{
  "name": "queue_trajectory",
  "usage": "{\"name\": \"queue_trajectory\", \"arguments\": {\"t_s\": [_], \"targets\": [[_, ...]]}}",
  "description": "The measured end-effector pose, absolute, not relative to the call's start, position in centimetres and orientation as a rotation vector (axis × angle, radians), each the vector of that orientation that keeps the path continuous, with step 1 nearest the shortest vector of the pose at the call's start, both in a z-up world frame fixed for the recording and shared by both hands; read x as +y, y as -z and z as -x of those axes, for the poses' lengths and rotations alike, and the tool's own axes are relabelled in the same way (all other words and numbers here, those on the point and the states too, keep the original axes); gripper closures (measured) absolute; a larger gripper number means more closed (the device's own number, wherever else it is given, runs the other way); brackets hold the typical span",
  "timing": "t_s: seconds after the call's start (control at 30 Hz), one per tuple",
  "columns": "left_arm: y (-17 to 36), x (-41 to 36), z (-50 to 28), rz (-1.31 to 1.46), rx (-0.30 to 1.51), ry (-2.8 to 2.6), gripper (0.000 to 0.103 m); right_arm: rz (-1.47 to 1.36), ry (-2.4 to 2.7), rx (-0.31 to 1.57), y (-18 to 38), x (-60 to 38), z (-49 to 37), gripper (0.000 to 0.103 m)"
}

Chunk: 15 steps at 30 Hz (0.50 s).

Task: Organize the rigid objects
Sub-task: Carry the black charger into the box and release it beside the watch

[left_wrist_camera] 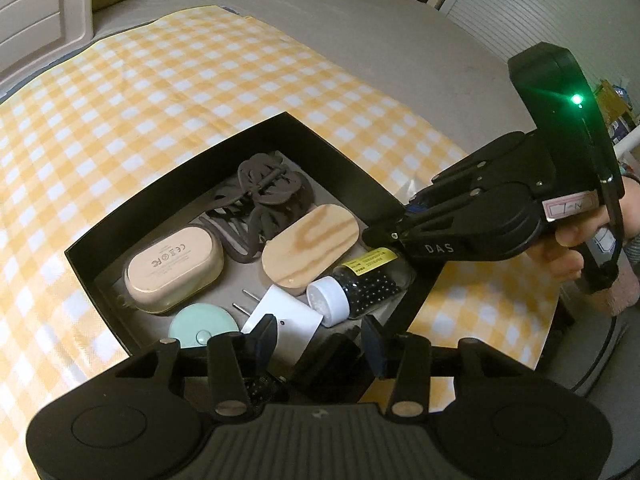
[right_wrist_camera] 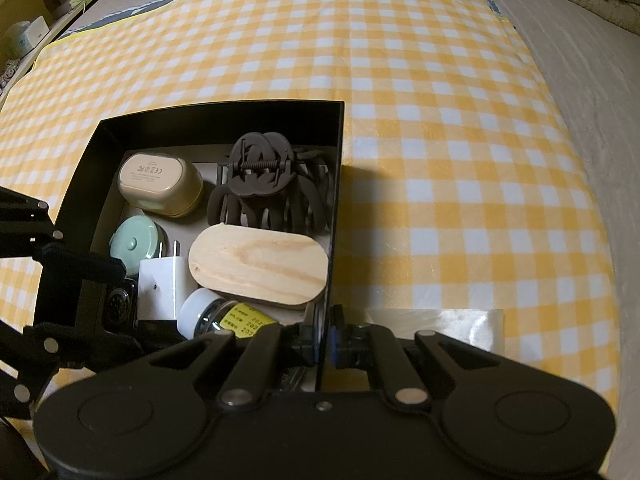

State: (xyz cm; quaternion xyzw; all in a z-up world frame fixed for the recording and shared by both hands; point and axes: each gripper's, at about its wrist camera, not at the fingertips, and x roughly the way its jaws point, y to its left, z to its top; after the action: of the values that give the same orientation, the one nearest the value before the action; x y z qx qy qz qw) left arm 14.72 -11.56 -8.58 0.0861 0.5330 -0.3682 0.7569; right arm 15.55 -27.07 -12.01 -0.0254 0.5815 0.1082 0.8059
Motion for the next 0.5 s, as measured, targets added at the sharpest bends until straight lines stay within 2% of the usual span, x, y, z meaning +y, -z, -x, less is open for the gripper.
{"name": "queue_trajectory", "arguments": {"t_s": [0.37, 0.43, 0.5], "targets": [[7.4, -11.4, -13.9, -0.171, 1.133, 0.772, 0.055, 0.055, -0.233, 1.245, 12.1, -27.0, -15.6, 0.097], [6.9, -11.4, -13.6, -0.179, 1.118, 0.758, 0.053, 0.055, -0.232, 1.245, 12.1, -27.0, -15.6, 0.097], [6.5, -11.4, -13.2, -0.18, 1.105, 0.737, 0.044, 0.055, -0.232, 1.245, 12.1, -27.0, -15.6, 0.097]]}}
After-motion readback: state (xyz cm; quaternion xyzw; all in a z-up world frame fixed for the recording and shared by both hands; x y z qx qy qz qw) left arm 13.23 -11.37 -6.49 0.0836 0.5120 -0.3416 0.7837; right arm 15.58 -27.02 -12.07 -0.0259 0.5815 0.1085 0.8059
